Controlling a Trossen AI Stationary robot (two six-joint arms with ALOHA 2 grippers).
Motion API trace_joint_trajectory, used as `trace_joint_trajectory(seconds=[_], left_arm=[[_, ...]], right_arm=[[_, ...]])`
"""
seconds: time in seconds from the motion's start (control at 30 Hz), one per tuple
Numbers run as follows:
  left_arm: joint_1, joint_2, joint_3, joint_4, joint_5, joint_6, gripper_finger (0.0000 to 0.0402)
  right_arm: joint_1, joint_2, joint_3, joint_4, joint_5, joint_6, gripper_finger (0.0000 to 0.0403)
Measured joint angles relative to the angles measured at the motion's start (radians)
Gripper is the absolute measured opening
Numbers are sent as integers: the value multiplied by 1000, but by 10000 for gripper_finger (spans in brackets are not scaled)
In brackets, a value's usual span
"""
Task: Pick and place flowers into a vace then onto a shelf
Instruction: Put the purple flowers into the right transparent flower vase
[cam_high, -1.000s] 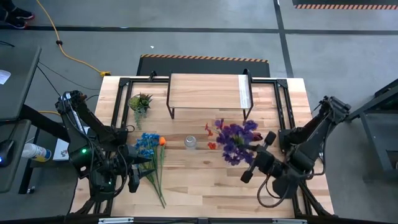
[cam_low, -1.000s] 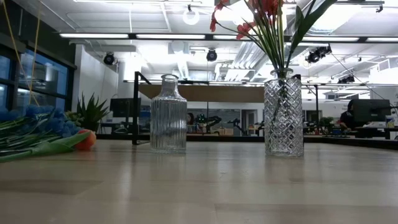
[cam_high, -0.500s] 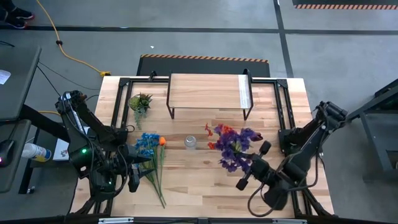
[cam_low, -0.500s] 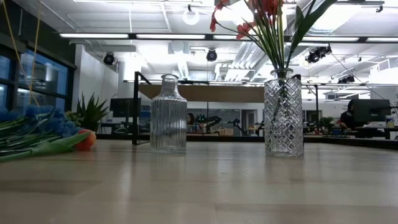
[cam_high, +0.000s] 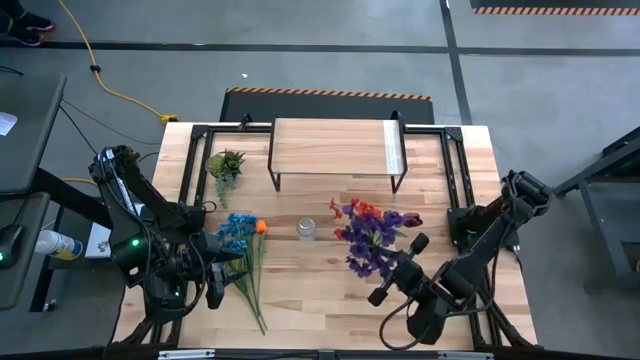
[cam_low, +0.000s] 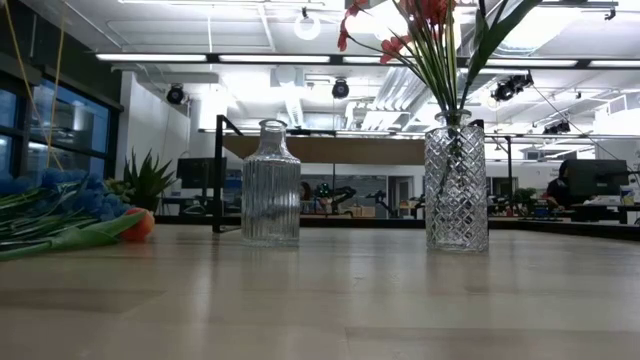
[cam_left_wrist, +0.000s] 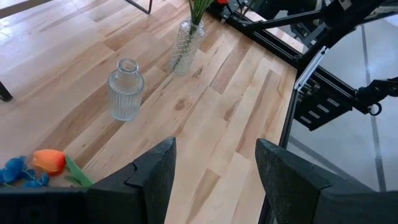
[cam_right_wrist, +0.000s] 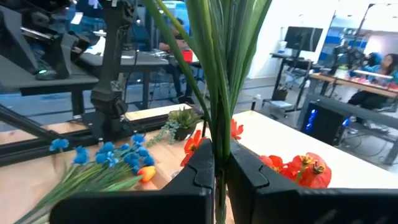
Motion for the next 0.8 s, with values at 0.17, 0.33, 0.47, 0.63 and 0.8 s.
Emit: trace_joint_trajectory(seconds=[0.17,0.33,0.47,0.63,0.8], left_arm=[[0,0,0,0,0,12,253],[0,0,0,0,8,12,253],[0,0,0,0,32,12,253],[0,0,0,-7,54,13,253],[0,0,0,-8,58,15,253]], right_arm=[[-28,20,0,3,5,7,10],[-52,44,0,1,0,10,10],[-61,53,0,-2,3,6,10],[-62,52,0,-40,6,8,10],[-62,55,0,-80,8,27,10]])
